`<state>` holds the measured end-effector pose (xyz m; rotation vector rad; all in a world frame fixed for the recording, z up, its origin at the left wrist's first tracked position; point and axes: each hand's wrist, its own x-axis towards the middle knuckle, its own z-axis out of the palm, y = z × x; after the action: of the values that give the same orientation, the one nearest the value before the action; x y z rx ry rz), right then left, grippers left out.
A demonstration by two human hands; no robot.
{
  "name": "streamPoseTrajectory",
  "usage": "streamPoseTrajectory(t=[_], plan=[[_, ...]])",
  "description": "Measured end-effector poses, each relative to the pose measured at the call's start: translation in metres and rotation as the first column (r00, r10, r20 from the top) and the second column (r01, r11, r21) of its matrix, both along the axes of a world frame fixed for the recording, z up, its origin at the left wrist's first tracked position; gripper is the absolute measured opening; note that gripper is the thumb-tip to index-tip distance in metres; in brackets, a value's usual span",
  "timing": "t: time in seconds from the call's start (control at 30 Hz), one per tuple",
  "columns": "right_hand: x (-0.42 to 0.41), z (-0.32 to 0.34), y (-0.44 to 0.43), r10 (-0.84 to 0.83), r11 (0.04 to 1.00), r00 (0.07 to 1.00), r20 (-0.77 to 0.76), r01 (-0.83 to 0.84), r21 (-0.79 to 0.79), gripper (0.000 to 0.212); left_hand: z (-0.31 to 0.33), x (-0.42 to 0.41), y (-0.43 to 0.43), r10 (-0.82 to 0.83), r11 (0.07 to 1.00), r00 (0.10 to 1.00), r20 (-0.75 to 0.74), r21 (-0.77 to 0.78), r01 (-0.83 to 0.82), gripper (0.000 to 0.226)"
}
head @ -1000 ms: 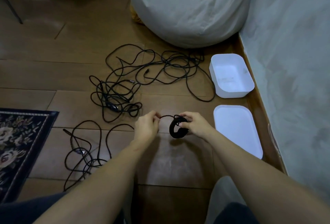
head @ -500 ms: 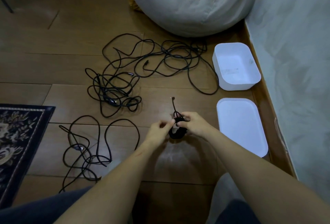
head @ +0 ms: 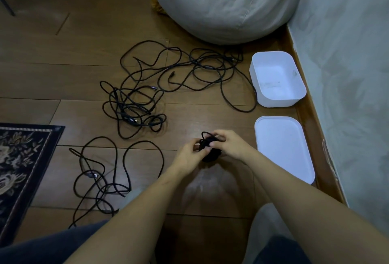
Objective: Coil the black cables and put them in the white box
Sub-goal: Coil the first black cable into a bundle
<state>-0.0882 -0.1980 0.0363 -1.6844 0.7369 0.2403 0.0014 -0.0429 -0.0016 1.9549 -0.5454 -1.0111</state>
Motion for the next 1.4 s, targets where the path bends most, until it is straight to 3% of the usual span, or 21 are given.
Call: streamPoseTrajectory(t=[0.17, 0.27, 0.37, 0.53, 0.63, 0.7, 0.77, 0.87, 0.93, 1.03, 1.13, 1.2, 1.4], plan=[[0.0, -0.008, 0.004, -0.049, 0.998, 0.999, -0.019, 0.05, 0.047, 0.029, -0.003, -0.001, -0.001, 0.202, 0.971, 0.91, -0.362, -0.046, -0.233, 0.033], [0.001, -0.018, 0.013, -0.064, 0.996, 0.997, -0.03, 0.062, -0.069, 0.03, -0.014, -0.004, -0.002, 0.274, 0.948, 0.864, -0.422, -0.03, -0.316, 0.033], [0.001, -0.031, 0.019, -0.027, 0.951, 0.993, -0.111, -0.008, -0.309, 0.033, -0.024, -0.011, -0.004, 0.329, 0.936, 0.885, -0.329, -0.01, -0.352, 0.033], [-0.007, -0.052, 0.023, -0.047, 0.921, 0.983, -0.176, -0.025, -0.388, 0.038, -0.043, -0.018, -0.007, 0.306, 0.95, 0.93, -0.202, 0.012, -0.311, 0.033], [-0.015, -0.059, 0.025, -0.06, 0.918, 0.987, -0.151, -0.005, -0.397, 0.039, -0.048, -0.022, -0.006, 0.123, 0.986, 0.988, 0.09, 0.104, -0.132, 0.037], [-0.018, -0.064, 0.027, -0.069, 0.914, 0.985, -0.159, -0.002, -0.405, 0.04, -0.054, -0.02, 0.0, -0.05, 0.972, 0.943, 0.33, 0.235, -0.031, 0.045], [-0.019, -0.069, 0.028, -0.09, 0.903, 0.98, -0.18, 0.004, -0.43, 0.039, -0.055, -0.02, 0.007, -0.186, 0.951, 0.884, 0.429, 0.306, 0.051, 0.056], [-0.017, -0.07, 0.028, -0.106, 0.895, 0.969, -0.223, -0.005, -0.446, 0.038, -0.052, -0.02, 0.016, -0.301, 0.947, 0.789, 0.536, 0.265, 0.181, 0.062], [-0.018, -0.069, 0.027, -0.086, 0.899, 0.962, -0.261, -0.038, -0.436, 0.038, -0.049, -0.022, 0.018, -0.375, 0.925, 0.742, 0.555, 0.272, 0.264, 0.068], [-0.026, -0.065, 0.025, -0.027, 0.888, 0.969, -0.246, -0.09, -0.452, 0.045, -0.046, -0.019, 0.017, -0.501, 0.857, 0.737, 0.454, 0.377, 0.35, 0.083], [-0.035, -0.056, 0.026, 0.105, 0.862, 0.968, -0.228, -0.203, -0.465, 0.07, -0.043, -0.017, 0.016, -0.519, 0.839, 0.765, 0.381, 0.398, 0.371, 0.092], [-0.038, -0.052, 0.025, 0.186, 0.833, 0.946, -0.266, -0.296, -0.469, 0.075, -0.041, -0.016, 0.014, -0.503, 0.848, 0.778, 0.376, 0.387, 0.361, 0.092], [-0.05, -0.061, 0.026, 0.198, 0.762, 0.941, -0.274, -0.323, -0.561, 0.046, -0.046, -0.039, 0.017, -0.511, 0.841, 0.778, 0.366, 0.402, 0.363, 0.085]])
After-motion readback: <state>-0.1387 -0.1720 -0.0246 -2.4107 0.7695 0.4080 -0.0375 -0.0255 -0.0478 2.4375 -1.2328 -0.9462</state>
